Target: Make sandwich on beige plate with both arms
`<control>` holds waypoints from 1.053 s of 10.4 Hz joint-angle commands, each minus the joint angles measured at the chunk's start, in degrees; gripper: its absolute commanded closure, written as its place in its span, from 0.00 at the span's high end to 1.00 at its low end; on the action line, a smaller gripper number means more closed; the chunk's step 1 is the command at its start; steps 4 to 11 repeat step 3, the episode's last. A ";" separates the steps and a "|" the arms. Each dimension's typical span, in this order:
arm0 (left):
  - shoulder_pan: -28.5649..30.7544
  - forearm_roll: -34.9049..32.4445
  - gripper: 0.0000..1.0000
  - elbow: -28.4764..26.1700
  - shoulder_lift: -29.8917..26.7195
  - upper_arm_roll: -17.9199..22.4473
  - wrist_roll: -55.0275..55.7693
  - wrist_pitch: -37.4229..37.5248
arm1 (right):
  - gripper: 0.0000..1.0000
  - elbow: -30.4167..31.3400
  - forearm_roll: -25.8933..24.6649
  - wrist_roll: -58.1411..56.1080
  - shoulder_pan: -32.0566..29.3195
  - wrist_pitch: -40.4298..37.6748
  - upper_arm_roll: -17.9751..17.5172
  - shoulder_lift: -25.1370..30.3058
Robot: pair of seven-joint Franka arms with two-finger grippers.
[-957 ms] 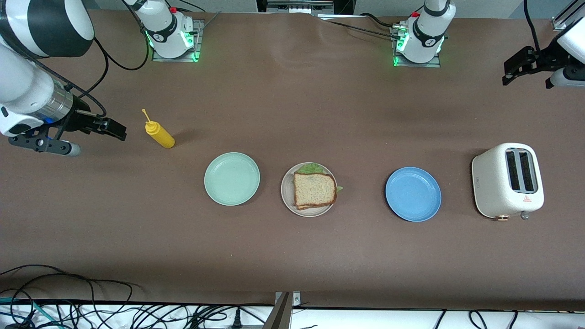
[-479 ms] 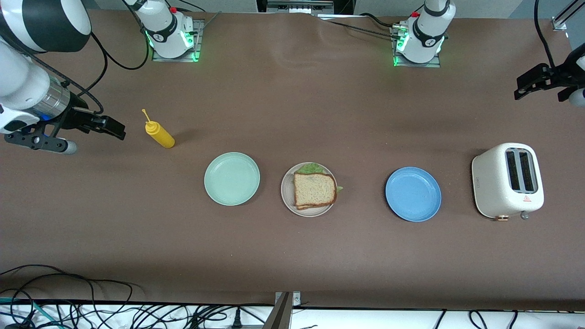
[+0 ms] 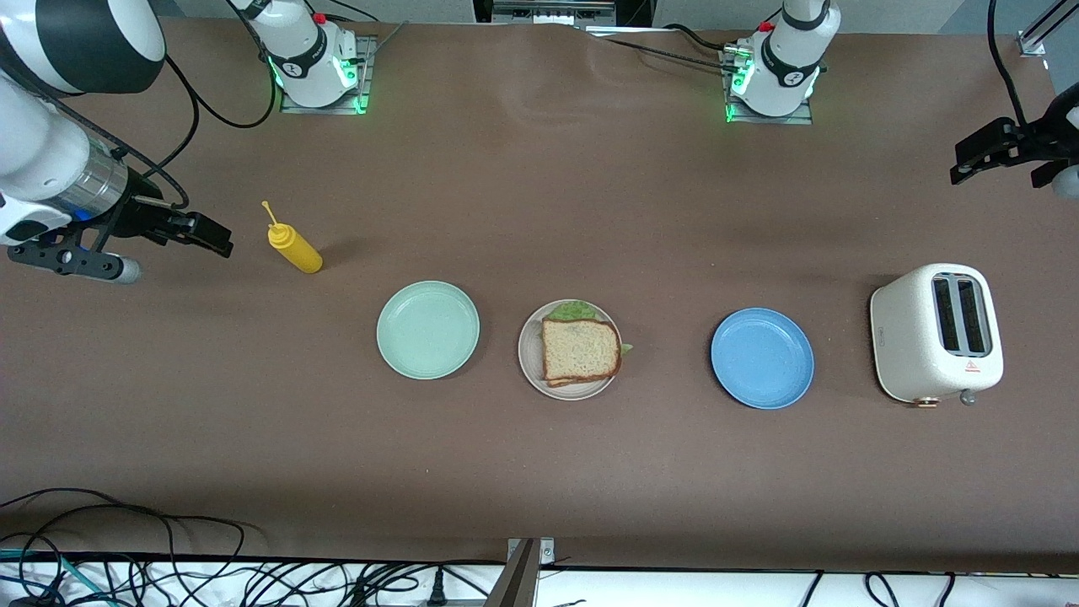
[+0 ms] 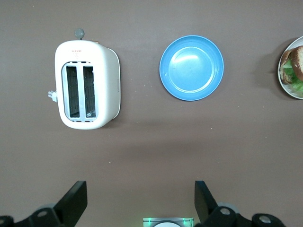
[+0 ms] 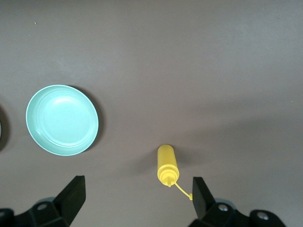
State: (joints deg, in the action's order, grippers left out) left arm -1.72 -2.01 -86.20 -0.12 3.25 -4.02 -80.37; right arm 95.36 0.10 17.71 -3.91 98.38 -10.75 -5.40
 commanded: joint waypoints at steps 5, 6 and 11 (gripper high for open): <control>-0.48 -0.89 1.00 2.00 1.00 0.00 -0.02 1.88 | 1.00 -0.17 1.04 0.48 0.22 -0.64 0.46 0.39; -0.48 -0.89 1.00 2.00 1.00 0.00 -0.02 1.88 | 1.00 -0.17 1.04 0.48 0.22 -0.64 0.46 0.39; -0.48 -0.89 1.00 2.00 1.00 0.00 -0.02 1.88 | 1.00 -0.17 1.04 0.48 0.22 -0.64 0.46 0.39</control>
